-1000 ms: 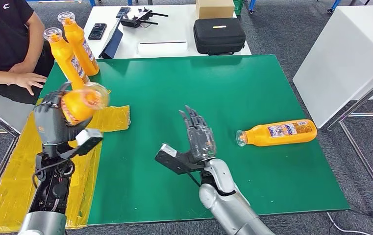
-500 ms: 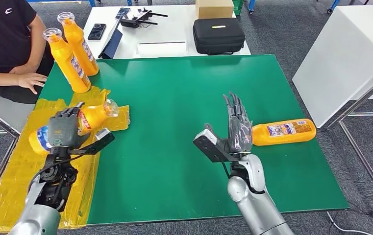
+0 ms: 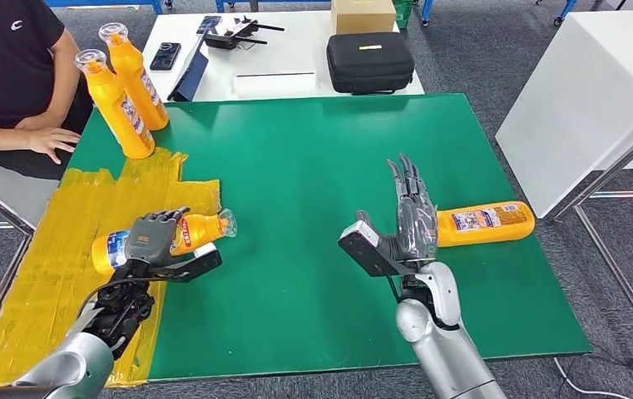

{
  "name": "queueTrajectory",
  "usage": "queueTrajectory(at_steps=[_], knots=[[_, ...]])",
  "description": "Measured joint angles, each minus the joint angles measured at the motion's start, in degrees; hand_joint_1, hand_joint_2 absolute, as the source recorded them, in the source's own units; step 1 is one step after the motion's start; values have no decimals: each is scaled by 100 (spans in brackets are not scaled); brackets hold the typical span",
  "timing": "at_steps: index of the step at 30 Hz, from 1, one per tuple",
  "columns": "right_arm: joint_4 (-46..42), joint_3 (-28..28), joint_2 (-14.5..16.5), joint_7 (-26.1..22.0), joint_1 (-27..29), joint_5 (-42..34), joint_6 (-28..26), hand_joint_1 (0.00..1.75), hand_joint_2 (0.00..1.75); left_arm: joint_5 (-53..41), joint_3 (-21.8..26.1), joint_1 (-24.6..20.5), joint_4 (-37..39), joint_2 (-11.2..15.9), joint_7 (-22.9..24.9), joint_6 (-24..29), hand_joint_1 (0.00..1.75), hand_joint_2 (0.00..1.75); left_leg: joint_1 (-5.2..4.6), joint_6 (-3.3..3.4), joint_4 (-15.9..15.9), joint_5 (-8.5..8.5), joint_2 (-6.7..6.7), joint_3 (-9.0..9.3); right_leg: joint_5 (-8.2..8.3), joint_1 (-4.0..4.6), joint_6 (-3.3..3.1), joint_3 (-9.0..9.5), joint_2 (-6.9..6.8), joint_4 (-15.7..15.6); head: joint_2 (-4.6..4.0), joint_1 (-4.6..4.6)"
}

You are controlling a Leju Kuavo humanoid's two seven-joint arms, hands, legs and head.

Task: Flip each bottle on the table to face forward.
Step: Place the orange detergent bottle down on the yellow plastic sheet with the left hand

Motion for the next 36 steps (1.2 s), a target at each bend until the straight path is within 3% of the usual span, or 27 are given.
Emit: queueTrajectory(at_steps=[2, 3, 8, 21, 30, 34, 36], knots=[[3, -1, -21, -36, -1, -44, 0, 0, 0, 33, -36, -50, 78, 2, -14, -130, 0, 44, 0, 4, 0, 4, -4, 9, 0, 0, 0, 11, -3, 0, 0, 0], [5, -1, -31, -56, -1, -63, 2, 0, 0, 37, -56, -72, 114, 3, 6, -206, 0, 0, 0, 6, -1, 5, -6, 14, 0, 0, 0, 18, -5, 0, 0, 0], [10, -1, -55, -96, -3, -122, 21, 0, 0, 89, -125, -138, 226, 24, 207, -426, 0, 0, -1, 6, -1, 13, -11, 28, 2, 0, 2, 34, -8, 0, 0, 1], [10, -1, -123, -95, 54, -150, 21, 0, 0, 298, -310, -115, 284, 56, 243, -302, 0, 0, -1, 3, -1, 19, -21, 28, 5, 0, 5, 35, -14, 1, 0, 1], [2, -33, -161, 3, 130, -65, -13, 0, 0, 1318, -287, 26, 138, 55, -485, 445, 0, 0, -1, 2, 0, 20, -19, 21, 5, 0, 6, 25, -13, 1, 0, 2], [-94, -138, -191, 25, 214, 13, 54, 0, 0, 2899, -66, 193, -418, 49, -1308, 690, 0, 0, -1, 2, 1, 20, -19, 10, 7, 0, 7, 11, -12, 2, 0, 2], [-185, -232, -247, -44, 252, -45, 218, 0, 87, 4299, 151, 294, -968, 33, -1838, 525, 0, 0, -1, 2, 2, 20, -17, 4, 7, -1, 7, 1, -11, 2, 0, 1]])
